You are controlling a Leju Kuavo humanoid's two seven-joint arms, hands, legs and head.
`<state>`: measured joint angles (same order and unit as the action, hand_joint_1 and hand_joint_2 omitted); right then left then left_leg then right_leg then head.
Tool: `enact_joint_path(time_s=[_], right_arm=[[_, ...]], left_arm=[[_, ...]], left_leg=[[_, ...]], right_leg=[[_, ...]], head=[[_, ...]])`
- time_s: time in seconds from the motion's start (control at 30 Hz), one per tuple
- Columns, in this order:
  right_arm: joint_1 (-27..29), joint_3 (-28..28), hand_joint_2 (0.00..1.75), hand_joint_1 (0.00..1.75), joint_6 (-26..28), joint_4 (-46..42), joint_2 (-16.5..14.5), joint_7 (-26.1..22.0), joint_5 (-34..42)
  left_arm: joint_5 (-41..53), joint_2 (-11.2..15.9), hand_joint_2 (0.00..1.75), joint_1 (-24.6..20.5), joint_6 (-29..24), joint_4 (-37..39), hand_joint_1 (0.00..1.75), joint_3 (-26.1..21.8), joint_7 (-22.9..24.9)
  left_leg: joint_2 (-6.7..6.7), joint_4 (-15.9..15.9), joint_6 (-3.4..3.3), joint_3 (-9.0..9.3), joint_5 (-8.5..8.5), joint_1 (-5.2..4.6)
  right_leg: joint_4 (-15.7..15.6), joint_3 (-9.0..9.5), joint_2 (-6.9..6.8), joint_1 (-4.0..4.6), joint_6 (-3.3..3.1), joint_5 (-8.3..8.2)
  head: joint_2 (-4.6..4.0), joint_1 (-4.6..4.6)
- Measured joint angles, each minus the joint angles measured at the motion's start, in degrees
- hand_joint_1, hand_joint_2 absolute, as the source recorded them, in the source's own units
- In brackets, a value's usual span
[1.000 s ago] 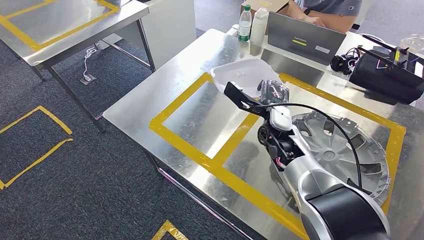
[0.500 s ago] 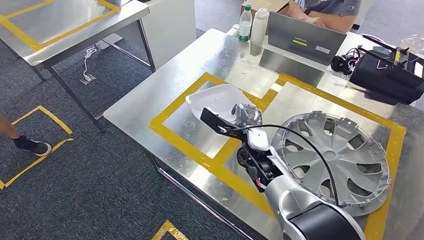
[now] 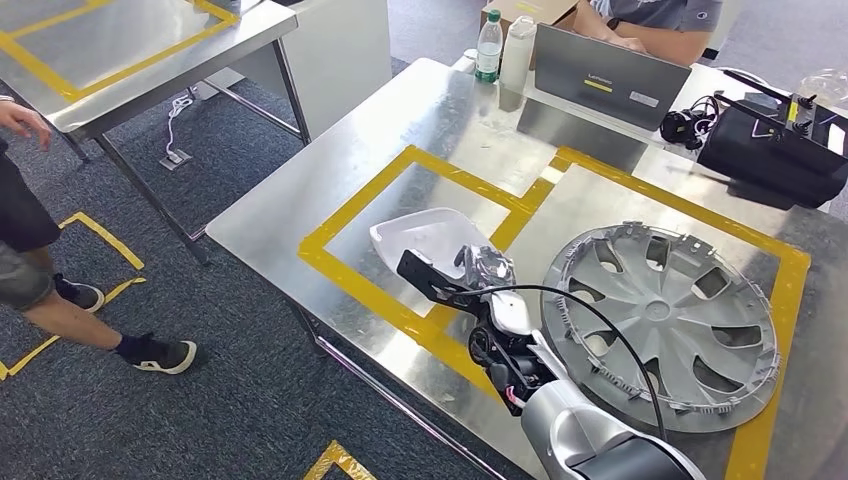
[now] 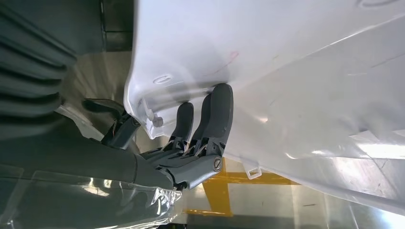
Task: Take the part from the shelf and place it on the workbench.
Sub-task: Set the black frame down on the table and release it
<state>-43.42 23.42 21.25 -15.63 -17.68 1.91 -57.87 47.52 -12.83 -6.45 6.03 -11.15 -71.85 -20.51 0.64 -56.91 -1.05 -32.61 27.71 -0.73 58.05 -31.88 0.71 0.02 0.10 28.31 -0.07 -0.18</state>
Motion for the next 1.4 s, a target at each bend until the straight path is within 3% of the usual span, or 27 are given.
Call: enact_joint_path(time_s=[0.57, 0.87, 1.4], right_arm=[[1.93, -1.71, 0.0, 1.75, -1.31, 0.0, -1.88, -2.9, 0.6], [2.05, -2.56, 0.0, 1.75, -0.87, 0.0, -2.22, -3.04, -0.03], [2.42, -3.75, 0.0, 1.75, 2.46, 0.0, -2.47, -2.83, -2.15]], left_arm=[[-0.6, 0.09, 1.75, -0.43, -0.44, 0.0, 0.0, -0.81, 0.23], [-0.4, 0.11, 1.75, -0.51, -3.15, 0.0, 0.0, -0.89, 4.83], [-0.34, 0.15, 1.75, -0.51, -1.86, 0.0, 0.0, -1.39, 3.26]], left_leg=[[-0.07, 0.02, 0.18, 0.74, 0.17, 0.01], [-0.06, 0.03, 0.25, 0.92, 0.22, 0.01], [-0.03, 0.03, 0.25, 0.81, 0.21, 0.0]], right_leg=[[-0.03, 0.65, 0.07, 0.01, -0.09, 0.1], [-0.03, 0.81, 0.07, 0.01, -0.11, 0.13], [-0.04, 0.79, 0.04, 0.0, -0.11, 0.13]], head=[[0.0, 0.0], [0.0, 0.01], [0.0, 0.0]])
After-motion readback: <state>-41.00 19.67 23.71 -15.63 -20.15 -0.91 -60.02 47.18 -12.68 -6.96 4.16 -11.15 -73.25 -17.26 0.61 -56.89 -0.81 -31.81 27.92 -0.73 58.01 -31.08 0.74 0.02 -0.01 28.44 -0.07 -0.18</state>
